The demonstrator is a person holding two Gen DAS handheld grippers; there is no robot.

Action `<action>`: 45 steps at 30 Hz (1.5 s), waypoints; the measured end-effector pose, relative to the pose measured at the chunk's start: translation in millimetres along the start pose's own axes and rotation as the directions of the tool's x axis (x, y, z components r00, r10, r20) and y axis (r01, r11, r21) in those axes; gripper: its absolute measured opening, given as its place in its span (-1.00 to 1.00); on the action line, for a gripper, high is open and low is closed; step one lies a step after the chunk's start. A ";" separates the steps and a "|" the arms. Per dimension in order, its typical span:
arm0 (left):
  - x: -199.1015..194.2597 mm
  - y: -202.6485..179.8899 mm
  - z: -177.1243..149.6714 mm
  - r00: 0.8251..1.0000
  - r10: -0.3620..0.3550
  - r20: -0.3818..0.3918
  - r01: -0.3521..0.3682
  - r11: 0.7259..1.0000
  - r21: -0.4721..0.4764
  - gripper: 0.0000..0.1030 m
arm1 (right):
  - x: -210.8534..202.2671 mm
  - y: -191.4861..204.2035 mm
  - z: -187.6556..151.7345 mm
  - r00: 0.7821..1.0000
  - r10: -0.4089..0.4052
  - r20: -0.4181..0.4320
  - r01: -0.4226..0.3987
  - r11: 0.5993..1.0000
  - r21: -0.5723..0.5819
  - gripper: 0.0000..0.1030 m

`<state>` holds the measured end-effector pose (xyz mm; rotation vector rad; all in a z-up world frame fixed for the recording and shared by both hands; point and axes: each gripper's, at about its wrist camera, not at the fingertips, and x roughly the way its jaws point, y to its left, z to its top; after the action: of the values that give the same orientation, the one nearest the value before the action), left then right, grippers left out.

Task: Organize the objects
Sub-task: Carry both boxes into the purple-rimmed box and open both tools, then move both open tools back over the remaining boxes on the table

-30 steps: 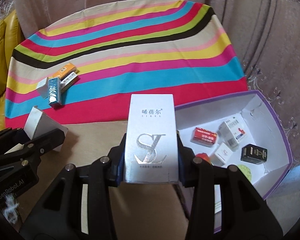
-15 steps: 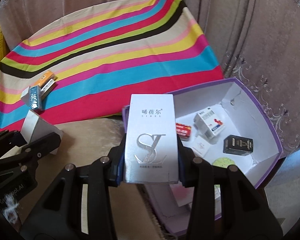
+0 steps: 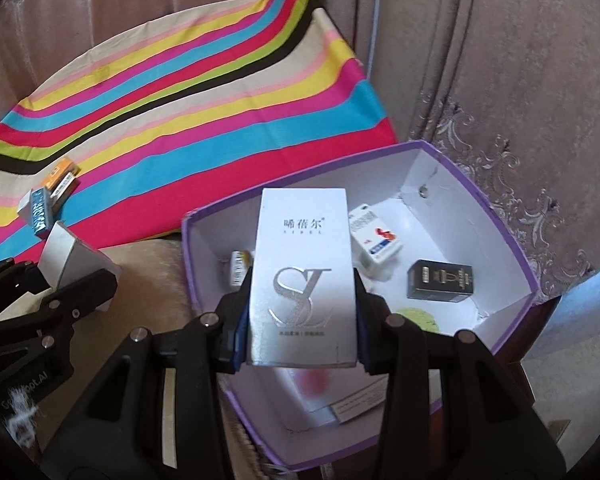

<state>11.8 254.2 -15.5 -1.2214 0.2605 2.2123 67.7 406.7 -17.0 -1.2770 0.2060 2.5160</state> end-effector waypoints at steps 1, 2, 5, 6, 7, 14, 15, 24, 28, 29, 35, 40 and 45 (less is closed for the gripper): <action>1.3 -3.9 1.3 1.000 -0.007 0.000 0.007 1.000 0.006 -0.18 | -0.1 -5.5 0.8 1.000 -0.009 0.001 0.009 1.000 0.008 -0.12; 3.0 -7.5 3.4 1.000 -0.016 -0.001 0.016 1.000 0.011 -0.18 | -0.3 -11.2 2.1 1.000 -0.021 0.003 0.021 1.000 0.015 -0.12; 7.4 -18.6 9.4 0.999 -0.046 -0.003 0.046 0.999 0.024 -0.18 | -2.7 -26.2 5.5 0.998 -0.061 0.013 0.061 0.998 0.032 -0.12; 9.0 -23.5 12.3 0.998 -0.061 -0.003 0.061 0.998 0.028 -0.18 | -3.3 -29.5 6.5 0.997 -0.074 0.017 0.073 0.997 0.035 -0.12; 10.4 -27.8 14.7 0.998 -0.070 -0.003 0.070 0.997 0.033 -0.18 | -4.2 -34.2 7.6 0.995 -0.094 0.021 0.093 0.995 0.041 -0.12; 20.1 -50.6 25.0 0.990 -0.140 -0.007 0.140 0.988 0.058 -0.17 | -11.1 -49.2 10.3 0.987 -0.155 0.037 0.152 0.986 0.064 -0.12; 21.7 -54.2 26.5 0.988 -0.152 -0.009 0.152 0.986 0.062 -0.15 | -11.6 -50.0 10.5 0.986 -0.161 0.038 0.159 0.985 0.069 -0.12; 25.0 -53.6 27.9 0.986 -0.167 -0.024 0.168 0.985 0.027 0.03 | -11.5 -57.1 12.6 0.980 -0.197 0.041 0.193 0.977 0.087 0.29; 22.8 -46.9 25.0 0.988 -0.154 -0.029 0.154 0.988 0.001 0.03 | -10.5 -52.6 12.3 0.980 -0.196 0.040 0.192 0.978 0.080 0.36; 22.6 -45.3 25.0 0.988 -0.151 -0.028 0.151 0.989 -0.005 0.03 | -10.9 -52.5 11.9 0.980 -0.195 0.041 0.191 0.978 0.079 0.37; 17.1 -31.7 22.9 0.992 -0.126 -0.023 0.126 0.992 -0.022 0.03 | -13.3 -45.6 12.8 0.983 -0.176 0.051 0.172 0.982 0.073 0.49; 8.5 -14.3 18.4 0.994 -0.111 -0.011 0.111 0.993 -0.045 0.03 | -13.7 -30.6 13.7 0.985 -0.165 0.056 0.162 0.985 0.055 0.52; 3.3 8.7 13.2 0.996 -0.091 -0.012 0.090 0.992 -0.094 0.03 | -13.9 -10.2 13.3 0.988 -0.145 0.058 0.144 0.989 0.014 0.52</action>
<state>-3.9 254.3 -11.8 -1.2754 0.1073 2.1582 68.7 416.9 2.2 -1.1678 0.1074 2.4226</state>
